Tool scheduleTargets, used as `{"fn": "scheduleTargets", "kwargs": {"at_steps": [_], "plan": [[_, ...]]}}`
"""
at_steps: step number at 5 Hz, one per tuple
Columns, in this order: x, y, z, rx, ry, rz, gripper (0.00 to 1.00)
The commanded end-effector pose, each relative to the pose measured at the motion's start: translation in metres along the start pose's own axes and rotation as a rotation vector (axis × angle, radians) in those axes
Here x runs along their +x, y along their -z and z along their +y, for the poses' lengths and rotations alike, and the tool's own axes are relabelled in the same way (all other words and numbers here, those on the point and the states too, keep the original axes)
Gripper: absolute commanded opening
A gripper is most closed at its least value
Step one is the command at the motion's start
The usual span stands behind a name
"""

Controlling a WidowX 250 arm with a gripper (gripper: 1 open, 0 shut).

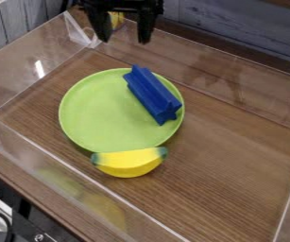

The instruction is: Put the blue object in the green plate

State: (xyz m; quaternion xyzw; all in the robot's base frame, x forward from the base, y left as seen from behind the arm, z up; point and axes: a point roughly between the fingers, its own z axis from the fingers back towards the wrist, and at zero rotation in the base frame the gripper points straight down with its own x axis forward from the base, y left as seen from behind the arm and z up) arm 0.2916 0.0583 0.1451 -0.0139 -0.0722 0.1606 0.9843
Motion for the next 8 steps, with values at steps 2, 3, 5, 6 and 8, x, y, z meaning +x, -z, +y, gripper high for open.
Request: {"fn": "scheduleTargets", "kwargs": {"at_steps": [2, 3, 5, 6, 8], "plan": [[-0.010, 0.005, 0.005, -0.015, 0.062, -0.027, 1.00], [-0.003, 0.011, 0.004, -0.025, 0.103, -0.033, 1.00], [-0.003, 0.017, 0.003, -0.032, 0.119, -0.048, 1.00], [-0.003, 0.016, 0.002, -0.038, 0.122, -0.060, 1.00], [0.007, 0.001, 0.009, -0.024, 0.062, -0.098, 1.00]]}}
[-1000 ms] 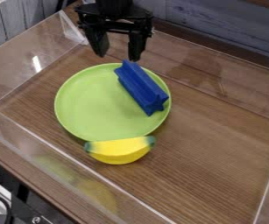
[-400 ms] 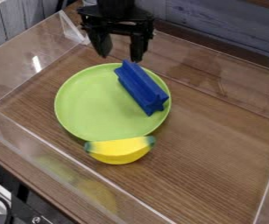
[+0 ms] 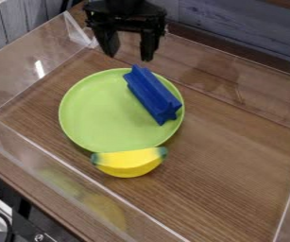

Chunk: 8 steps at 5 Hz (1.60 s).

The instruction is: Put the blue object in the green plate

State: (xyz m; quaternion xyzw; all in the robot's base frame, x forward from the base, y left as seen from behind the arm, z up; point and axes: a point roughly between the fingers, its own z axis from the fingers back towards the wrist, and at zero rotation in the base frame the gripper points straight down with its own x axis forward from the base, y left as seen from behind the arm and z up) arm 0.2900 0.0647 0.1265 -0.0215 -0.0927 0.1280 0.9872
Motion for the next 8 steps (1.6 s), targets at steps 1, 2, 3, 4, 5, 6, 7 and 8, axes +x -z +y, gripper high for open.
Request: {"fn": "scheduleTargets", "kwargs": {"at_steps": [1, 2, 3, 4, 5, 6, 7, 8], "plan": [[0.012, -0.023, 0.007, 0.029, -0.151, -0.085, 1.00], [0.013, -0.023, 0.012, 0.057, -0.288, -0.099, 1.00], [0.012, -0.031, 0.008, 0.050, -0.288, -0.099, 1.00], [0.013, -0.040, 0.003, 0.050, -0.281, -0.106, 1.00], [0.018, -0.038, -0.006, 0.064, -0.344, -0.115, 0.00], [0.020, -0.033, -0.013, 0.075, -0.401, -0.121, 0.00], [0.028, -0.030, -0.006, 0.082, -0.387, -0.125, 0.00], [0.040, -0.027, 0.005, 0.083, -0.376, -0.129, 0.00]]}}
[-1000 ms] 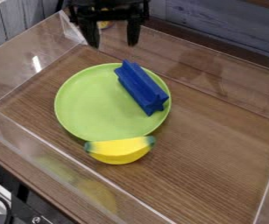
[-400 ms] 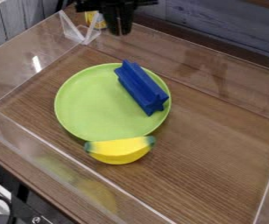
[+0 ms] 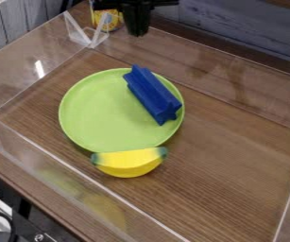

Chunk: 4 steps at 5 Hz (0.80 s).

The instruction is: Put the blue object in the green plate

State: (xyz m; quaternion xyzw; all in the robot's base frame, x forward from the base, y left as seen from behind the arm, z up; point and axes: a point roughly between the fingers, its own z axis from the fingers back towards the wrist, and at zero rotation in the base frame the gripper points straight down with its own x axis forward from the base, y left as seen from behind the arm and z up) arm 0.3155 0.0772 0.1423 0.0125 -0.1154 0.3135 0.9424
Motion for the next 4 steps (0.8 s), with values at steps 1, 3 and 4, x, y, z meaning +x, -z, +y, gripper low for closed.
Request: {"fn": "scheduleTargets", "kwargs": {"at_steps": [1, 3, 4], "plan": [[0.021, 0.006, 0.007, -0.019, -0.032, -0.062, 0.00], [0.020, 0.024, 0.008, -0.022, -0.058, -0.071, 0.00], [0.018, 0.026, 0.004, -0.025, -0.061, -0.074, 0.00]]}}
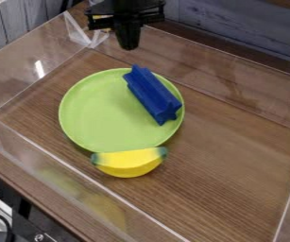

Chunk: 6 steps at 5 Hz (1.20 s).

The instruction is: Put the blue object in the green plate

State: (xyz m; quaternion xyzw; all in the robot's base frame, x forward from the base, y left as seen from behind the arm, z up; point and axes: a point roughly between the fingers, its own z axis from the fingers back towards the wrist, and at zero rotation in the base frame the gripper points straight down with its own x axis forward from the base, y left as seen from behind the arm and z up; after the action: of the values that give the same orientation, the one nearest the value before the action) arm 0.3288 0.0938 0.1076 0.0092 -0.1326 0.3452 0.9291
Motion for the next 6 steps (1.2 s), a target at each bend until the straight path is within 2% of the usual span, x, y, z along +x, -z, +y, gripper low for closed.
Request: {"fn": "scheduleTargets", "kwargs": {"at_steps": [1, 2, 3, 4, 5, 6], "plan": [[0.012, -0.011, -0.003, -0.035, 0.054, -0.039, 0.00], [0.018, -0.011, -0.003, -0.051, 0.100, -0.036, 0.00], [0.018, -0.011, -0.004, -0.056, 0.106, -0.035, 0.00], [0.018, 0.004, -0.011, -0.045, 0.123, -0.033, 1.00], [0.017, 0.020, -0.018, -0.040, 0.139, -0.034, 1.00], [0.010, 0.024, -0.013, -0.044, 0.171, -0.029, 1.00]]}}
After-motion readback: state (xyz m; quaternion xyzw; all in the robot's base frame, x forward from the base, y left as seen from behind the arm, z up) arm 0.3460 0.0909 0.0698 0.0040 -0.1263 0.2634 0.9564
